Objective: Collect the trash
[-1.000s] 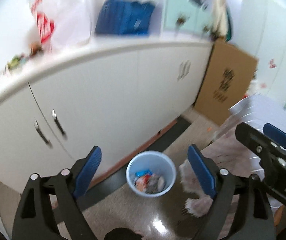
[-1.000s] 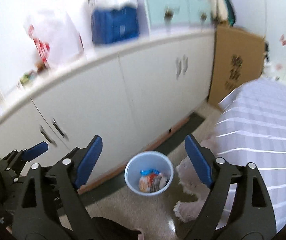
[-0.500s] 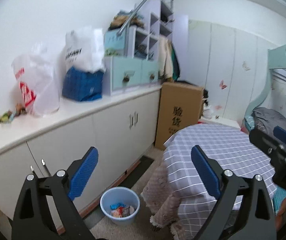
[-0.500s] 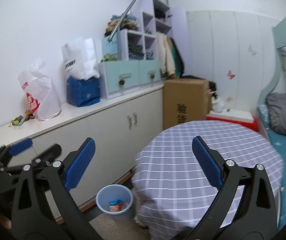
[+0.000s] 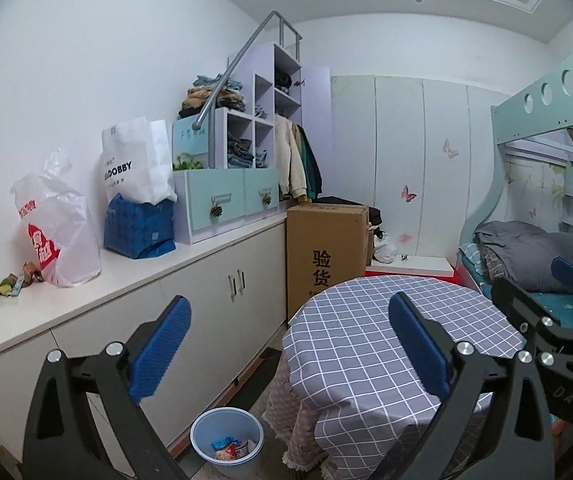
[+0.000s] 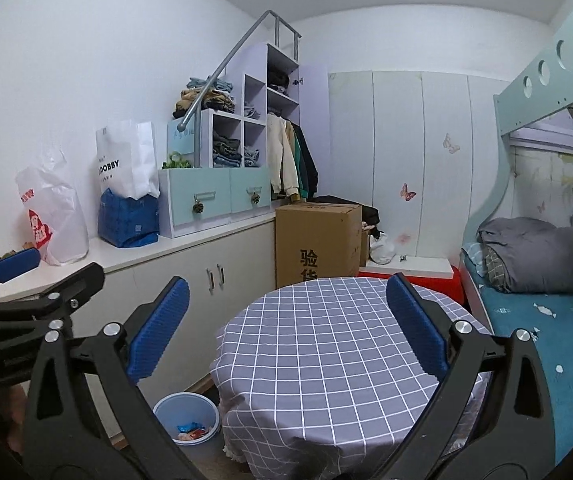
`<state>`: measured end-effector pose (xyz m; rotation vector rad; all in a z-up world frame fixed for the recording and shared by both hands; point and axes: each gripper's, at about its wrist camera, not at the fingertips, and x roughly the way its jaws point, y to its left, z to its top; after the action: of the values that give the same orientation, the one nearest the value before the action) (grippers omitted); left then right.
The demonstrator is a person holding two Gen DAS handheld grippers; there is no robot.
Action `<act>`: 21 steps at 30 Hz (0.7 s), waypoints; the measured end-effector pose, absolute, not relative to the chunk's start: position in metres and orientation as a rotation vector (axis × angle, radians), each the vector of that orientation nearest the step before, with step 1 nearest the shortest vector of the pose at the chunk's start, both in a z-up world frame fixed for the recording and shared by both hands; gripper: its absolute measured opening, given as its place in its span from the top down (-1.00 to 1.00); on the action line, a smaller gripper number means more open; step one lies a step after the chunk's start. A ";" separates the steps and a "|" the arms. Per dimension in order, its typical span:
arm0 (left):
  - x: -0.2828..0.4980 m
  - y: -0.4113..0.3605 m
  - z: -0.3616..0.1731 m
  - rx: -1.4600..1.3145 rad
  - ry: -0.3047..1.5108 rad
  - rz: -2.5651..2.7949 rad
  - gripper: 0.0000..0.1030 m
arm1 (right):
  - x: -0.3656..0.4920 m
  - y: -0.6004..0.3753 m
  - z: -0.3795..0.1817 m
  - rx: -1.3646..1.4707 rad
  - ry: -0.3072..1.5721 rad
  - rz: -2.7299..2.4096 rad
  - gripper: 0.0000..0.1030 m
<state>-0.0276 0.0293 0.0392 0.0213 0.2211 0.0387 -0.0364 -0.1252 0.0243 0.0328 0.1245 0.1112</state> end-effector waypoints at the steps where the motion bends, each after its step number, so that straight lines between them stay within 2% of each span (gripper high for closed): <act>1: -0.030 0.026 0.040 0.025 0.216 0.038 -0.89 | -0.039 -0.126 0.024 0.032 0.124 0.111 -0.88; 21: -0.032 0.016 0.038 0.029 0.229 0.016 -0.89 | -0.043 -0.130 0.018 0.033 0.156 0.102 -0.88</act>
<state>-0.0319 0.0164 0.0383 0.0289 0.2286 0.0162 -0.0428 -0.1304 0.0182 0.0326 0.1563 0.1022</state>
